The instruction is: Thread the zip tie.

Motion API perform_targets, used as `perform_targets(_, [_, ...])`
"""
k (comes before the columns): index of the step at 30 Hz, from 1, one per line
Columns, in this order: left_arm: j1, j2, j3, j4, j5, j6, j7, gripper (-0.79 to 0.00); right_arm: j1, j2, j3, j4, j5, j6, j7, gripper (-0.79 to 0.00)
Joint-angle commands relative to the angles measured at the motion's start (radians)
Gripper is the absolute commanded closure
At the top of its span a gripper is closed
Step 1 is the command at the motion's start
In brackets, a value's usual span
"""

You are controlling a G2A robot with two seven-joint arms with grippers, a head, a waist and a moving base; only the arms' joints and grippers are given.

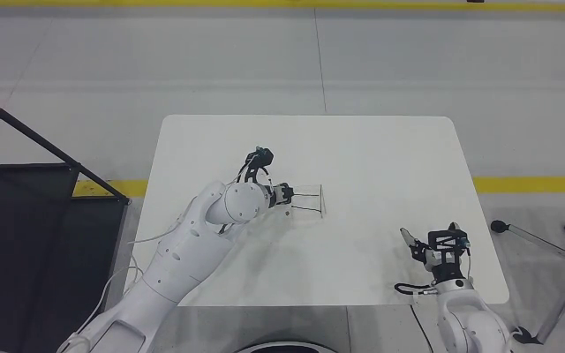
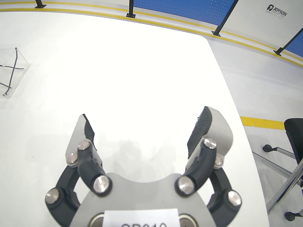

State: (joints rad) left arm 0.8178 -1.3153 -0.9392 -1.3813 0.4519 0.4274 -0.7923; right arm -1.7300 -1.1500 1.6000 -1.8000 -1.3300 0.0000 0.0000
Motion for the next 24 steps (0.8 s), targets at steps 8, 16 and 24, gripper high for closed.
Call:
perform_targets(8, [0.005, -0.001, -0.006, -0.008, 0.009, 0.001, -0.003, -0.040, 0.000, 0.000, 0.000, 0.000, 0.000, 0.000, 0.000, -0.785])
perform_targets(16, [0.028, 0.005, -0.025, -0.052, 0.031, 0.003, -0.013, 0.000, 0.000, 0.000, 0.000, 0.000, 0.000, 0.000, 0.000, -0.785])
perform_targets(24, [0.077, 0.023, -0.082, -0.132, 0.053, -0.010, -0.027, 0.000, 0.000, 0.000, 0.000, 0.000, 0.000, 0.000, 0.000, -0.785])
